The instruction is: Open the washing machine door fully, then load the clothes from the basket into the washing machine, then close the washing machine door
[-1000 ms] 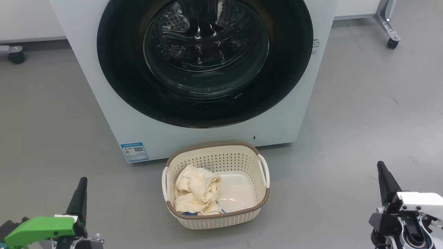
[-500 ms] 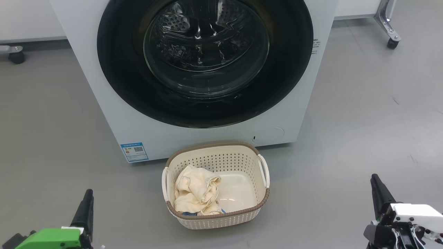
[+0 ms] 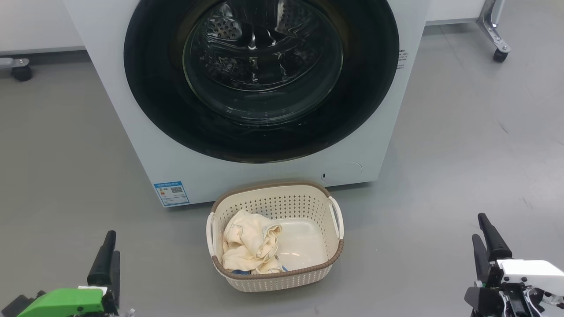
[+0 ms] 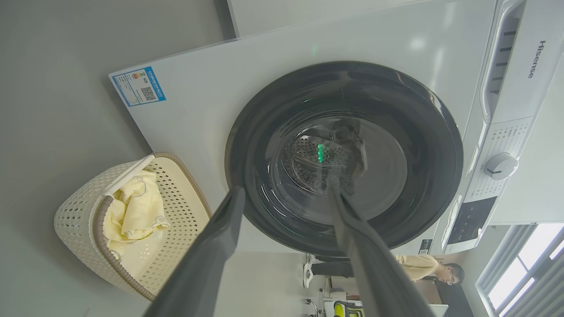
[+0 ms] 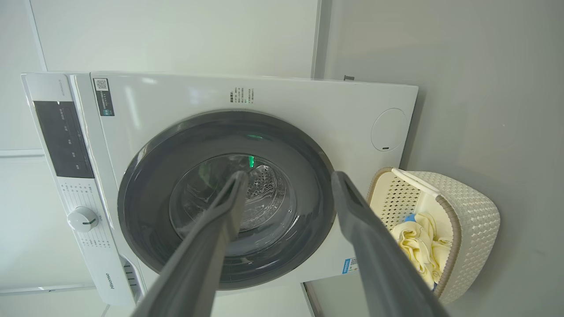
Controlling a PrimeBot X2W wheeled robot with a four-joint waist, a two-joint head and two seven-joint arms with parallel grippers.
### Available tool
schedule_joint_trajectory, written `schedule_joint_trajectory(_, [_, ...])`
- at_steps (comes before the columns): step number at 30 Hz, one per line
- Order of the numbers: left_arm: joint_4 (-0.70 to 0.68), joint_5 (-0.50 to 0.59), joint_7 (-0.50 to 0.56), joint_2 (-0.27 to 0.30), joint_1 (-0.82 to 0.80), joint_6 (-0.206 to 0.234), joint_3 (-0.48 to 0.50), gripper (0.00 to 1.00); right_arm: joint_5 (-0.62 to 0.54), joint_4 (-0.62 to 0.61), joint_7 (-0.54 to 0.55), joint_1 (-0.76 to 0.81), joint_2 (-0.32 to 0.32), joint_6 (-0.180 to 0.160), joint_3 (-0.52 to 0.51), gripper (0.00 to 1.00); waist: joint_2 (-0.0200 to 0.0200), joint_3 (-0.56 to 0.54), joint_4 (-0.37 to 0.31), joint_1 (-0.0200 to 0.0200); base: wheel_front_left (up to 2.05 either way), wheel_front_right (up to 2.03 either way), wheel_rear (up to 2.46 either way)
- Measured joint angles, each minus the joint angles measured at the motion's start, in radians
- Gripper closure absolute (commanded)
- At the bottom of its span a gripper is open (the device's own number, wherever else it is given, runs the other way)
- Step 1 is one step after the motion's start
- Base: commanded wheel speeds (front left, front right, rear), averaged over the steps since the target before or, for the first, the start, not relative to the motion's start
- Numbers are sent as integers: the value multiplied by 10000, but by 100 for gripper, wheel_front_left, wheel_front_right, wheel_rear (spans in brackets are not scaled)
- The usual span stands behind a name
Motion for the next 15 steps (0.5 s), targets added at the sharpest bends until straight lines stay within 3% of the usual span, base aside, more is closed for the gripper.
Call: schedule_joint_trajectory(15, [-343, 631, -581, 23, -6, 0, -244, 0, -1064, -176, -577, -3, -245, 0, 351, 0, 0, -19, 12, 0, 0, 0, 0])
